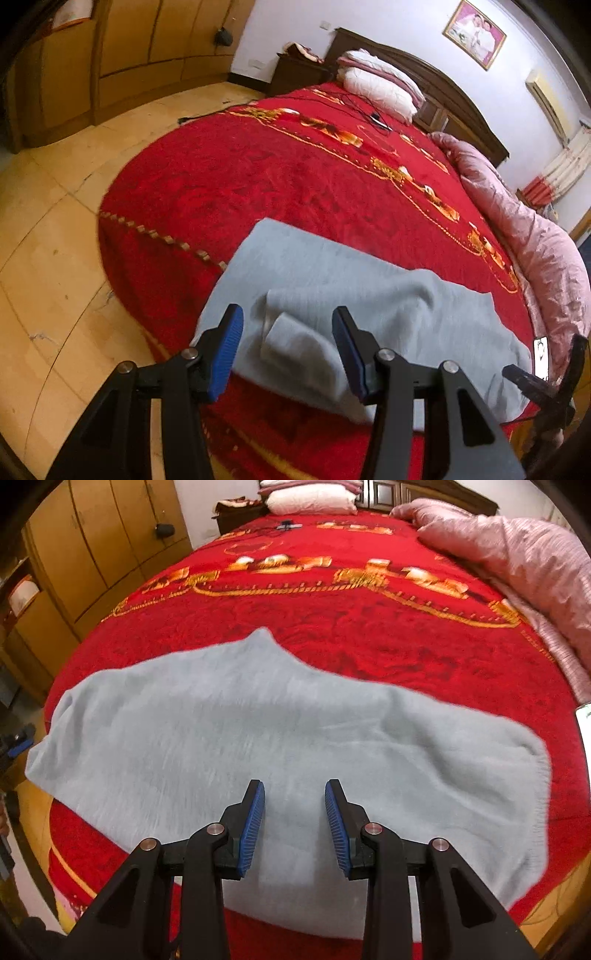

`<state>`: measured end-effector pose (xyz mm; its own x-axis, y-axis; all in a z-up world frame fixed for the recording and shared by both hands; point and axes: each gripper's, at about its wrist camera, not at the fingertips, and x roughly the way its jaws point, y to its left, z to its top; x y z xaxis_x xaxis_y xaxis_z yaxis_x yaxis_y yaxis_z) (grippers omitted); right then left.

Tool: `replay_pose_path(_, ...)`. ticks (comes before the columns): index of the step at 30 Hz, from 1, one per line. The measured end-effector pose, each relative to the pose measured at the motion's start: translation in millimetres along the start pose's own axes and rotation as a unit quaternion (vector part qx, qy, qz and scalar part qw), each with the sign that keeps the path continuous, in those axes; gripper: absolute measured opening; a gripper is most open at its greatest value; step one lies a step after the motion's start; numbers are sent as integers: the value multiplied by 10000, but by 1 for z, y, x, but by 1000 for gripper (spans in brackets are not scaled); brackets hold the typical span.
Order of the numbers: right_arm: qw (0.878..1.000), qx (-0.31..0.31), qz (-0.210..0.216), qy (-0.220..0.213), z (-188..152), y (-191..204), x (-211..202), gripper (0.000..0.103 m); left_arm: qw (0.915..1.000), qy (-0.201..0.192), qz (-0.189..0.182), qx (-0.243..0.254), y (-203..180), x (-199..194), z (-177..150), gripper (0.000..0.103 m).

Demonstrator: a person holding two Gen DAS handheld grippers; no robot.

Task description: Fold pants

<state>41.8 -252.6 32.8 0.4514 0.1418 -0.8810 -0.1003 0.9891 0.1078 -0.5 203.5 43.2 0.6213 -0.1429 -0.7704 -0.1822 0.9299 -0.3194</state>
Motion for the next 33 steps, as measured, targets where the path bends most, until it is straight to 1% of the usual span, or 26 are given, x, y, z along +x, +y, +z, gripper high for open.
replay_pose_path(3, 9999, 109, 20, 89, -2, -3, 14, 35, 9997, 194, -82, 100, -5, 20, 4, 53)
replay_pose_path(8, 9993, 271, 266, -23, -5, -14, 15, 36, 9979, 511, -323, 251, -18, 46, -2, 51)
replay_pose_path(9, 9988, 338, 349, -46, -6, -18, 16, 36, 9976, 537, -338, 282, -21, 48, -5, 50)
replay_pose_path(11, 9973, 496, 528, -102, -8, -24, 18, 38, 9970, 565, -337, 407, -30, 52, -10, 47)
replay_pose_path(13, 9948, 672, 749, -153, -9, -28, 18, 46, 9967, 534, -277, 537, -38, 54, -14, 45)
replay_pose_path(14, 9933, 736, 871, -185, -9, -29, 18, 48, 9966, 522, -254, 584, -40, 54, -15, 44)
replay_pose_path(16, 9918, 729, 1014, -271, -12, -29, 19, 56, 9963, 518, -241, 644, -46, 56, -16, 35)
replay_pose_path(17, 9917, 693, 1042, -301, -13, -28, 19, 58, 9962, 515, -245, 652, -47, 57, -16, 32)
replay_pose_path(19, 9918, 632, 1065, -330, -14, -24, 18, 64, 9963, 479, -236, 677, -49, 57, -15, 19)
replay_pose_path(21, 9913, 630, 1102, -345, -14, -22, 18, 68, 9964, 396, -201, 719, -51, 54, -14, 9)
replay_pose_path(22, 9909, 643, 1123, -356, -14, -22, 18, 69, 9965, 327, -186, 743, -53, 51, -14, 8)
replay_pose_path(24, 9900, 683, 1165, -400, -14, -24, 17, 69, 9967, 171, -176, 773, -55, 43, -11, 6)
replay_pose_path(26, 9893, 703, 1192, -455, -15, -23, 17, 69, 9962, -89, -86, 856, -58, 30, -6, 6)
replay_pose_path(29, 9900, 660, 1144, -494, -15, -21, 17, 69, 9931, -507, 221, 1038, -62, 13, 7, 6)
replay_pose_path(31, 9912, 599, 1073, -500, -17, -20, 16, 69, 9905, -684, 414, 1115, -61, 9, 17, 6)
replay_pose_path(33, 9929, 491, 962, -504, -19, -16, 15, 69, 9890, -736, 579, 1145, -59, 12, 25, 6)
